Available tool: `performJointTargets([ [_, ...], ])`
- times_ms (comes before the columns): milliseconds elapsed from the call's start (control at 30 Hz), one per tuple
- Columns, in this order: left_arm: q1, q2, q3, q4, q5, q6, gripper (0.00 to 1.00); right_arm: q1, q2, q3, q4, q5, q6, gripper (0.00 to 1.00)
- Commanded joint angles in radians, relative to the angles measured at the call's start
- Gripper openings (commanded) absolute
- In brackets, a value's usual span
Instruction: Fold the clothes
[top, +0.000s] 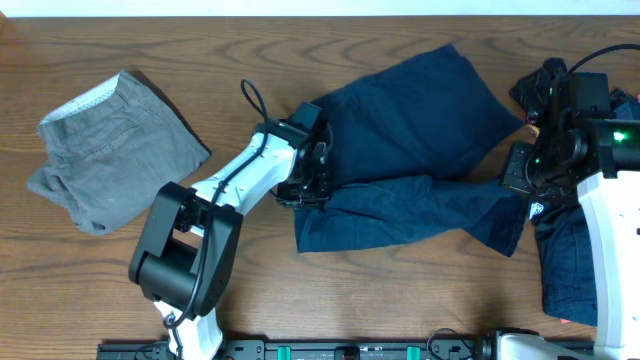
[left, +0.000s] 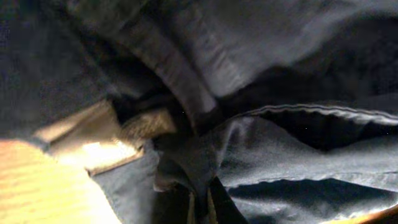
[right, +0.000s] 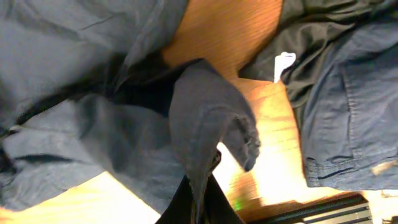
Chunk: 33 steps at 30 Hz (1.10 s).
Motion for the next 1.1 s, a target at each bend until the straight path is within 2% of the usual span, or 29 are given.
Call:
performJointTargets([
  [0, 0.045, -0.064, 0.017, -0.051, -0.009, 0.021, 0.06, 0.005, -0.005, 0.003, 0.013, 0.076, 0.014, 0.01],
  [233, 0.120, -0.296, 0.019, -0.118, -0.009, 0.015, 0.06, -0.011, -0.005, 0.003, 0.166, 0.065, -0.005, 0.01],
  [333, 0.128, -0.380, 0.019, -0.081, -0.019, 0.008, 0.06, -0.010, -0.005, 0.003, 0.275, 0.000, -0.034, 0.01],
  [433, 0.128, -0.421, 0.019, -0.019, -0.104, -0.036, 0.06, -0.010, -0.005, 0.003, 0.377, -0.034, -0.036, 0.01],
  [667, 0.130, -0.395, 0.003, 0.150, -0.341, -0.133, 0.06, -0.010, 0.051, 0.003, 0.533, -0.032, -0.037, 0.01],
  [1067, 0.130, -0.246, 0.003, 0.457, -0.518, -0.206, 0.07, -0.011, 0.287, 0.003, 0.784, -0.032, -0.085, 0.01],
])
